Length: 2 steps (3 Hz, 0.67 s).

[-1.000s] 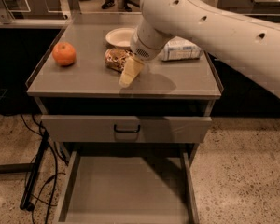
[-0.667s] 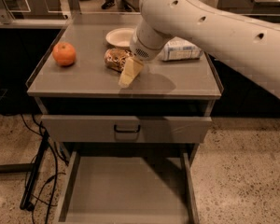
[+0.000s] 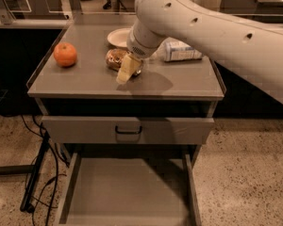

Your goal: Place orange can into middle drawer

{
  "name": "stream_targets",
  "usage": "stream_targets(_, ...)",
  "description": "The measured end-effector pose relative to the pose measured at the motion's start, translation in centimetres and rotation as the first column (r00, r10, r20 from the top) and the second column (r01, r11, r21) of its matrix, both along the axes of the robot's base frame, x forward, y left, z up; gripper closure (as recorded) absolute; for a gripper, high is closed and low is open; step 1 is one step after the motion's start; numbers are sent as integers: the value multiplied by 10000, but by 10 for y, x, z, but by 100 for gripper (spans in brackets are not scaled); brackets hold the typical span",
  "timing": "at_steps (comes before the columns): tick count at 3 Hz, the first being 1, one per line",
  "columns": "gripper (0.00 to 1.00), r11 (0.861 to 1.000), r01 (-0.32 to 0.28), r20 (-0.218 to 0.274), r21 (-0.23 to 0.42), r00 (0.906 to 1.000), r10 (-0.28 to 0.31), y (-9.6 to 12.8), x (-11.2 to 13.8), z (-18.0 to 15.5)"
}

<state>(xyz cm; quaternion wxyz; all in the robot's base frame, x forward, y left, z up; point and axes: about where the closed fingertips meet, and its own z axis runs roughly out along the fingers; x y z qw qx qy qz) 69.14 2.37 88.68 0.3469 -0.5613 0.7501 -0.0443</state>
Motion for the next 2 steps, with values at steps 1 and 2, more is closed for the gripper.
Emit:
stream_targets(1,0,9987,383,-491,343,9981,-366,3,43,-30)
stream_targets(2,0,9986,387,-493,356,9981,-369,3,44,-31)
